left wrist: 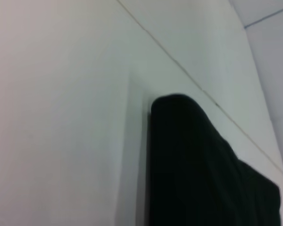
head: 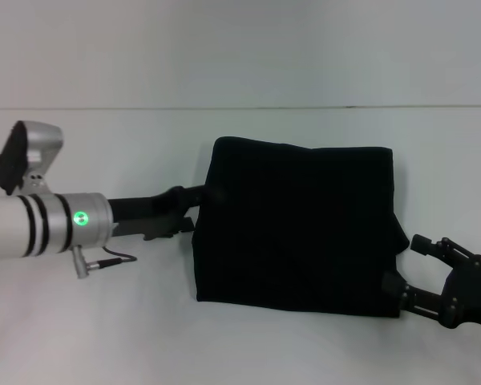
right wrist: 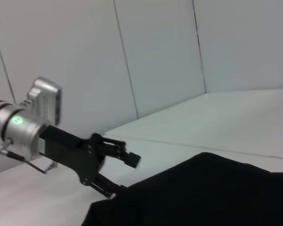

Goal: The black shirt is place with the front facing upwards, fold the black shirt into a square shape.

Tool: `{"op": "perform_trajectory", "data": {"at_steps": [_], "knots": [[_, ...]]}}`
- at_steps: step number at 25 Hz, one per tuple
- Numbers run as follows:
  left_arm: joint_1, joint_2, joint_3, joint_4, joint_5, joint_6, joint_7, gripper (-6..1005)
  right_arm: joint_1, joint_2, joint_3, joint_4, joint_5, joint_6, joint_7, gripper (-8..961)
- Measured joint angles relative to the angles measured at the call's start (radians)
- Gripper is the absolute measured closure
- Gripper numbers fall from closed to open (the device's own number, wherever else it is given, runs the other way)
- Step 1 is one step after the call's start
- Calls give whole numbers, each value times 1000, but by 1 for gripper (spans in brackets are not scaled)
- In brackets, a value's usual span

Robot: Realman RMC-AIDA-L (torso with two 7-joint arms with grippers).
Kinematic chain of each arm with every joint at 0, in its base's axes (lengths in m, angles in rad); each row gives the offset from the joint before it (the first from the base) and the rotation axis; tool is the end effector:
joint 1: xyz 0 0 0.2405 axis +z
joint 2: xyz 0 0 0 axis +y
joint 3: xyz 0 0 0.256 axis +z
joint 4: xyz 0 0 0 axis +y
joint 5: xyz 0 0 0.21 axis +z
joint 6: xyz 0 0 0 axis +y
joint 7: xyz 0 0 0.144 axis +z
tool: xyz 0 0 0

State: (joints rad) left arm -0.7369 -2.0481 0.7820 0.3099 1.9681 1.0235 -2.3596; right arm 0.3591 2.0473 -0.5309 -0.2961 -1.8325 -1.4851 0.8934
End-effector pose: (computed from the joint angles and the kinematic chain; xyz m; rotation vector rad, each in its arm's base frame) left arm -0.2655 0.3892 -0.0532 -1.9734 -2.0052 -0.6627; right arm 0.3324 0.2683 -0.0193 -2.3899 0.6298 0.8192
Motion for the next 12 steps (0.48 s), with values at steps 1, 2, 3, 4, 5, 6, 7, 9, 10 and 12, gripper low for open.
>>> {"op": "perform_trajectory", "data": {"at_steps": [1,2,3,4,5,6,7,9,10,12], "knots": [[-5,-6,15,0,0,-12,0,81,0,1,0,0,-4,-4,0,9],[-9,-10,25,-1,0,-20,0,83,0,1,0,0,-9,-9,0,9],[-13,-12,32,-1,0,-25,1,85,0,1,0,0,-15,-11,0,9],[-18,-17,40,-1,0,-32,4,87,0,2,0,0,-19,-13,0,9],[-20,-22,45,0,0,-37,9,88,-1,3,-1,0,-24,-16,0,9],[-21,-30,45,5,-2,-45,17,90,-1,3,-1,0,-28,-16,0,9],[-21,-35,45,9,-3,-49,22,92,-1,4,-1,0,-32,-17,0,9],[-23,-42,50,18,-3,-54,29,95,-1,6,-1,0,-36,-18,0,9],[-27,-43,60,19,-1,-55,29,97,-1,6,-1,0,-37,-19,0,9],[-33,-39,77,16,1,-56,26,101,-1,7,-1,0,-37,-20,-1,9]]}}
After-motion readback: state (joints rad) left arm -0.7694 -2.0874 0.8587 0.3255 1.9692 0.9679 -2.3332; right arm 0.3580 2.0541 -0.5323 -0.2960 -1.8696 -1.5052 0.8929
